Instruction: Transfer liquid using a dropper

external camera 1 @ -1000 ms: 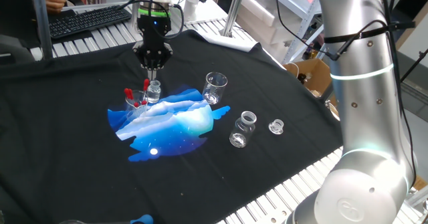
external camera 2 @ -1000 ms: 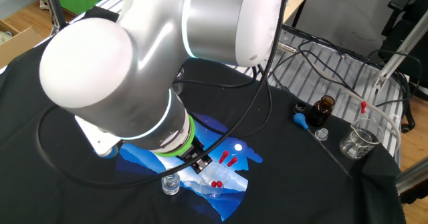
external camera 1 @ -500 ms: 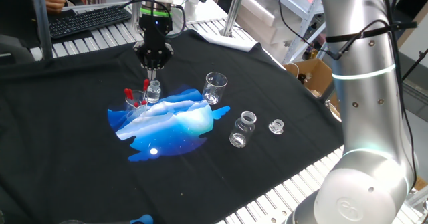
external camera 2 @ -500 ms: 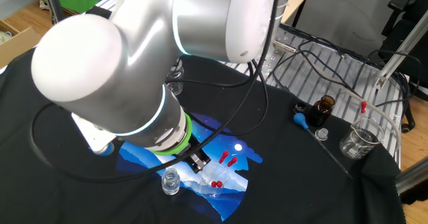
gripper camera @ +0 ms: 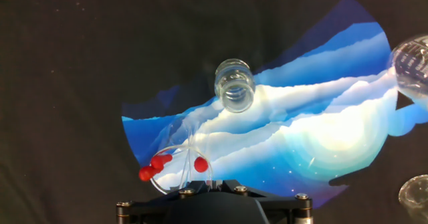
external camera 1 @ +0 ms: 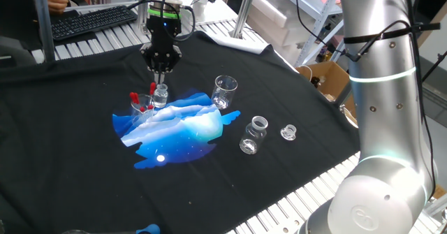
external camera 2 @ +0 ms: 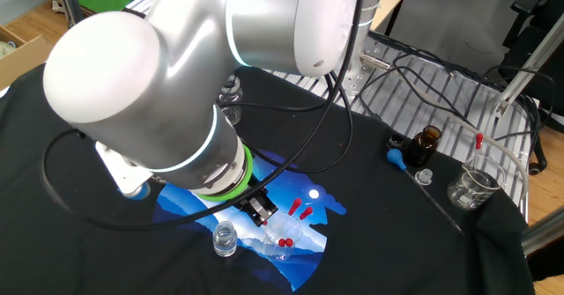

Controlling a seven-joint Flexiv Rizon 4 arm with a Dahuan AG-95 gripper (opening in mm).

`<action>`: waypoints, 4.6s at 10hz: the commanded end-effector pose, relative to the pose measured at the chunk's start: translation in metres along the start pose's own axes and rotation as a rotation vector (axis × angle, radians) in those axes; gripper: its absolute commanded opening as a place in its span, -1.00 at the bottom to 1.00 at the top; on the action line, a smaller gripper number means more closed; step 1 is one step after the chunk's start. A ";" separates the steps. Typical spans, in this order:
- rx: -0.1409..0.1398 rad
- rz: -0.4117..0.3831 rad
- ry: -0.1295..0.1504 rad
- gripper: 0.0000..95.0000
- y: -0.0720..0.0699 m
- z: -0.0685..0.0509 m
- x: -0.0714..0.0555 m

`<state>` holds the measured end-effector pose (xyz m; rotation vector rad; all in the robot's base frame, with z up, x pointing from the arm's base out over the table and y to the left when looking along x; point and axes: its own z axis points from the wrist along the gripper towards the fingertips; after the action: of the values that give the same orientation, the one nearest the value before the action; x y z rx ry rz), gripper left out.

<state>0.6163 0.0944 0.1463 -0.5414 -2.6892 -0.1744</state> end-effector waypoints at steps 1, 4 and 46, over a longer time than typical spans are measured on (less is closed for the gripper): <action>-0.003 0.006 -0.002 -0.60 0.002 -0.001 -0.003; -0.011 0.015 0.002 -0.60 0.007 0.001 -0.009; -0.037 0.119 -0.106 -1.00 0.006 -0.019 0.010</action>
<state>0.6177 0.1001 0.1696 -0.7405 -2.7506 -0.1669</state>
